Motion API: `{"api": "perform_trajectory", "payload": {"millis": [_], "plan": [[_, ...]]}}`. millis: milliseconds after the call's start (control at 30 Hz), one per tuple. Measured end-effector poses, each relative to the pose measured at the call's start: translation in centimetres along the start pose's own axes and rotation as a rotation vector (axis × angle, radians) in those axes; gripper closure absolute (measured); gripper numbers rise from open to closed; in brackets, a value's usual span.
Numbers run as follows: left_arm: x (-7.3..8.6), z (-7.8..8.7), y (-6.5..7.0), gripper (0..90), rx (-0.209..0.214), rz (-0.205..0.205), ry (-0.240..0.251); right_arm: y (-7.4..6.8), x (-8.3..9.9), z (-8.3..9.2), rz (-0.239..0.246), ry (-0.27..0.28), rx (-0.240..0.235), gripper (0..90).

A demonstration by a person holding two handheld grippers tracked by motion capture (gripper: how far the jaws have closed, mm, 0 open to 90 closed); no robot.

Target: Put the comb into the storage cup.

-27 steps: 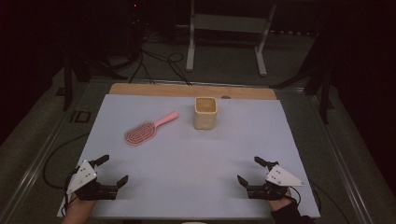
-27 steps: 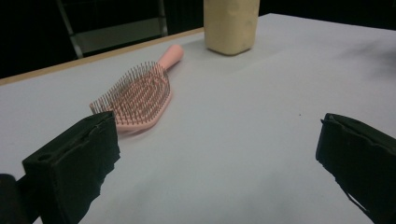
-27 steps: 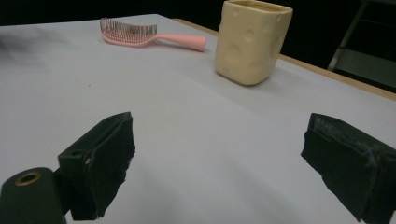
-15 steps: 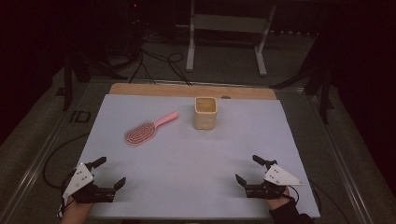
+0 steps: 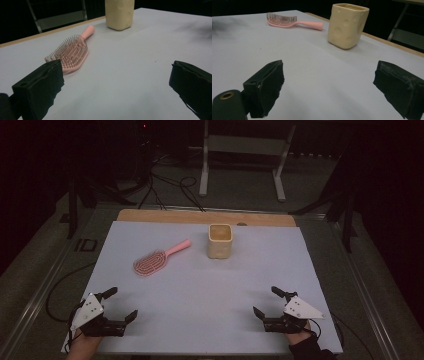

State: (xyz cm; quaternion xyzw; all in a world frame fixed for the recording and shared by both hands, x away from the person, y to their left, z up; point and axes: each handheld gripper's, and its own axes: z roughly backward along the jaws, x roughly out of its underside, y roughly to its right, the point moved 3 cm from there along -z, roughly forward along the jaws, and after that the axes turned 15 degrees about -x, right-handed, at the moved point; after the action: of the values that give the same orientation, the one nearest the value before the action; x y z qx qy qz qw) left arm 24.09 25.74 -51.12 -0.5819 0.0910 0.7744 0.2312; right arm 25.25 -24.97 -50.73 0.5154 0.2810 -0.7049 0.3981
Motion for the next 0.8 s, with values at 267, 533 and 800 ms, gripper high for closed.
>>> {"api": "perform_trajectory", "payload": {"millis": [267,533,800], "plan": [[-1.7,0.1,0.0,0.0,-0.005,-0.007,-0.003,-0.1,-0.2,0.2,0.008,0.014,0.014,8.7],[-4.8,0.1,-0.5,0.0,0.025,-0.031,-0.017,-0.3,-0.3,0.3,0.020,0.015,0.019,8.7],[-7.2,-0.2,-1.2,0.0,0.029,-0.030,-0.025,-0.3,-0.3,0.4,0.017,0.021,0.020,8.7]]}}
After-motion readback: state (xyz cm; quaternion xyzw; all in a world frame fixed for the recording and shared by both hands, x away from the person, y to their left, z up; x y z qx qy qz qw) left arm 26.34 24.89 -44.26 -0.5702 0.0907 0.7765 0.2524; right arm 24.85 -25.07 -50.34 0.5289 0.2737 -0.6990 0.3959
